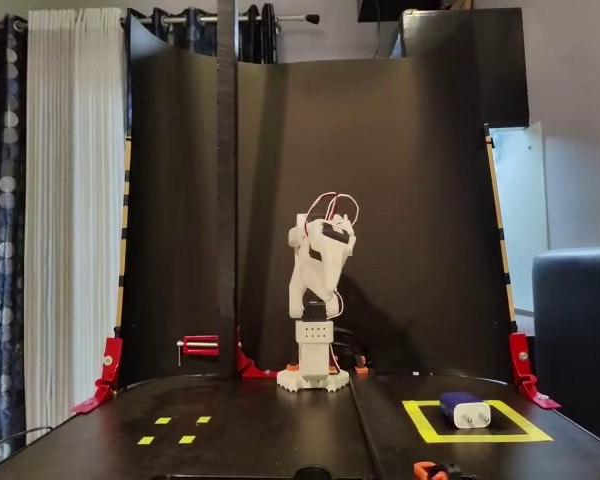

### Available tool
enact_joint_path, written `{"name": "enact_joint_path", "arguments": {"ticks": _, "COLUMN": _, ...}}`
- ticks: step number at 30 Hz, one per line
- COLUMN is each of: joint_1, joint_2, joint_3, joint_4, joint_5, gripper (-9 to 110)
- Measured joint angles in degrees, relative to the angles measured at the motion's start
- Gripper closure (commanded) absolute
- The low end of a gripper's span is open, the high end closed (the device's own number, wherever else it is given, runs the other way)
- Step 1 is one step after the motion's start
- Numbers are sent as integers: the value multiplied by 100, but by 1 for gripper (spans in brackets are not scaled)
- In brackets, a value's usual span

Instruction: Grasp a block and put it in the designated area.

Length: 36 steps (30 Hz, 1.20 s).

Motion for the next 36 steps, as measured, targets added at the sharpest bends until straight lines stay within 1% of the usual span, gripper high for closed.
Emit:
{"name": "enact_joint_path", "arguments": {"ticks": 3, "joint_1": 97, "joint_2": 316, "joint_3": 352, "joint_4": -299, "joint_5": 677, "gripper": 102}}
{"name": "enact_joint_path", "arguments": {"ticks": 7, "joint_1": 105, "joint_2": 721, "joint_3": 756, "joint_4": -369, "joint_5": 1002, "gripper": 102}}
{"name": "enact_joint_path", "arguments": {"ticks": 12, "joint_1": -62, "joint_2": 1441, "joint_3": 1564, "joint_4": -580, "joint_5": 1046, "gripper": 101}}
{"name": "enact_joint_path", "arguments": {"ticks": 26, "joint_1": -123, "joint_2": 3894, "joint_3": 3973, "joint_4": -967, "joint_5": 1046, "gripper": 101}}
{"name": "enact_joint_path", "arguments": {"ticks": 33, "joint_1": -123, "joint_2": 4799, "joint_3": 4755, "joint_4": -967, "joint_5": 914, "gripper": 100}}
{"name": "enact_joint_path", "arguments": {"ticks": 36, "joint_1": -123, "joint_2": 4939, "joint_3": 4808, "joint_4": -861, "joint_5": 844, "gripper": 100}}
